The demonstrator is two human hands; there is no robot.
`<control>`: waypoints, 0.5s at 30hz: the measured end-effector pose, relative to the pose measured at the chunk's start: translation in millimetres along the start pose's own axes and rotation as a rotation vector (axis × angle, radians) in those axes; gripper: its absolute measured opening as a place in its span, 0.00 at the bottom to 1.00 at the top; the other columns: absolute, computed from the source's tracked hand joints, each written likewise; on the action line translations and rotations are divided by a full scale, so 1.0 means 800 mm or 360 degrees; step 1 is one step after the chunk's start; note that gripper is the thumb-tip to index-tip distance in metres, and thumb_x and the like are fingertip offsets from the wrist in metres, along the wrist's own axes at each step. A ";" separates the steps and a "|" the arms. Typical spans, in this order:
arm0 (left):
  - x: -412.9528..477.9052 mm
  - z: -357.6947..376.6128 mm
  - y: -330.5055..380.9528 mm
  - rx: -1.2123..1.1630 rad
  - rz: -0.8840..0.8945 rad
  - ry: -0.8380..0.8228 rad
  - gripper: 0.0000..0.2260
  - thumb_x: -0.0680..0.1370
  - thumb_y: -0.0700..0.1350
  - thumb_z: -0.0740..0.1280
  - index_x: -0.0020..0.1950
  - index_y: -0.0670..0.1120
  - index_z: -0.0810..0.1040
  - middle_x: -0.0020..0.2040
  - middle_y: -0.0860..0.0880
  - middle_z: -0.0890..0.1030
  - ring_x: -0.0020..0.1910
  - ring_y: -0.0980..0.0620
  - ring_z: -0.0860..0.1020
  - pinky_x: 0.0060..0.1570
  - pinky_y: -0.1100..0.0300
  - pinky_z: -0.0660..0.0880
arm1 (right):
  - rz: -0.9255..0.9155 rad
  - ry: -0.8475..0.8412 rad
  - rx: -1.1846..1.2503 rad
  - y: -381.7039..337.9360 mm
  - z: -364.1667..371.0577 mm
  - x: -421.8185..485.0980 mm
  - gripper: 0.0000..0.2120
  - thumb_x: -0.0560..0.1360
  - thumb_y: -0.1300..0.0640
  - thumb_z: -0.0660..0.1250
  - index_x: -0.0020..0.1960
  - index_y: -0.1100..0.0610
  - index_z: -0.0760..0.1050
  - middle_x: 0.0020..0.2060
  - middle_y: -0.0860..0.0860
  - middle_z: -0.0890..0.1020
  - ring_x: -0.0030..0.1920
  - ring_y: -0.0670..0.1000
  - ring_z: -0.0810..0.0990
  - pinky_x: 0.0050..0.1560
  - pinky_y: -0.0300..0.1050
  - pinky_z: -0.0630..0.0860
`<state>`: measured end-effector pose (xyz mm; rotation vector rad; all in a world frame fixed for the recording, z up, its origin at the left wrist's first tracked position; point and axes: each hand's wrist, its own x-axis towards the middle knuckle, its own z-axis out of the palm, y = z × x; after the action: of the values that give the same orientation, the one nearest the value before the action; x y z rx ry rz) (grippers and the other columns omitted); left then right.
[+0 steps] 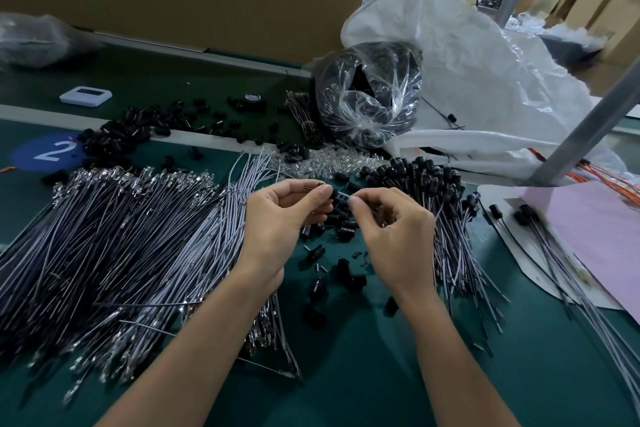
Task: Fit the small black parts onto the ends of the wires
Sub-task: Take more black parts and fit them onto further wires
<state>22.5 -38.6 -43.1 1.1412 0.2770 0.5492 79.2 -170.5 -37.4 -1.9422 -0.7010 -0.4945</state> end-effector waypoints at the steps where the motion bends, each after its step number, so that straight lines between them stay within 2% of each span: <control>1: -0.001 0.002 0.000 0.0010 -0.0002 -0.0017 0.10 0.66 0.46 0.76 0.44 0.43 0.85 0.39 0.43 0.86 0.40 0.48 0.85 0.39 0.63 0.80 | -0.0008 0.0000 0.0001 -0.001 0.000 0.000 0.01 0.74 0.61 0.73 0.44 0.57 0.84 0.37 0.46 0.82 0.37 0.44 0.78 0.39 0.36 0.74; 6: -0.005 0.008 -0.003 0.0049 -0.0024 -0.0053 0.05 0.71 0.40 0.75 0.45 0.41 0.84 0.40 0.43 0.86 0.40 0.49 0.85 0.39 0.63 0.80 | -0.0045 0.0013 0.0003 -0.002 0.001 0.000 0.04 0.71 0.63 0.76 0.44 0.57 0.84 0.38 0.47 0.83 0.37 0.43 0.79 0.39 0.31 0.73; 9: -0.004 0.007 -0.004 0.0037 -0.0032 -0.0043 0.05 0.73 0.41 0.73 0.47 0.41 0.84 0.42 0.42 0.86 0.43 0.46 0.85 0.40 0.63 0.80 | 0.0052 -0.0035 0.0056 -0.002 -0.001 0.000 0.09 0.69 0.63 0.77 0.49 0.56 0.84 0.39 0.48 0.84 0.39 0.44 0.82 0.43 0.37 0.78; 12: -0.004 0.007 -0.003 -0.0001 -0.0056 -0.0030 0.07 0.73 0.44 0.72 0.47 0.42 0.85 0.42 0.41 0.86 0.43 0.45 0.85 0.39 0.63 0.80 | 0.0045 -0.0082 0.0052 -0.004 -0.002 0.000 0.12 0.69 0.62 0.77 0.52 0.56 0.85 0.40 0.48 0.84 0.40 0.46 0.82 0.44 0.40 0.79; 15: -0.001 0.006 -0.004 0.0053 -0.0018 -0.0038 0.03 0.73 0.42 0.72 0.44 0.45 0.86 0.42 0.44 0.86 0.41 0.49 0.85 0.38 0.65 0.79 | -0.0021 -0.0093 0.0072 -0.006 -0.002 0.001 0.10 0.69 0.59 0.77 0.50 0.56 0.85 0.39 0.47 0.83 0.39 0.43 0.80 0.41 0.31 0.73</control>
<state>24.9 -43.8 -43.7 1.1769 0.2725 0.5221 76.5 -169.8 -33.4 -1.9174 -0.7567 -0.4278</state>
